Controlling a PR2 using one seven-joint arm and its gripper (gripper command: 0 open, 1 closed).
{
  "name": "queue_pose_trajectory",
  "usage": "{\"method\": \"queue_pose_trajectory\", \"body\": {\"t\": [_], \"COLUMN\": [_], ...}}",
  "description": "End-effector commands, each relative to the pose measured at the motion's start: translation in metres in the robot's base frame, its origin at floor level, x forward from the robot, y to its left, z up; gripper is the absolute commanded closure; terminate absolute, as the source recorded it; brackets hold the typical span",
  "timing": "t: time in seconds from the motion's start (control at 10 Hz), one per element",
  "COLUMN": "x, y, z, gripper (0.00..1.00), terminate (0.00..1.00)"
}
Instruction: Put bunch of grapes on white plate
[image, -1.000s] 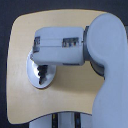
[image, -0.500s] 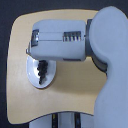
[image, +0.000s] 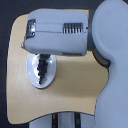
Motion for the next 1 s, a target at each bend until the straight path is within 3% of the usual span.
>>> {"method": "queue_pose_trajectory", "body": {"t": [0.0,0.5,0.9], "x": [0.022,0.0,0.001], "y": [-0.006,-0.159,-0.278], "z": [0.062,0.108,0.142], "gripper": [0.0,0.0,0.0], "terminate": [0.0,0.0,0.0]}}
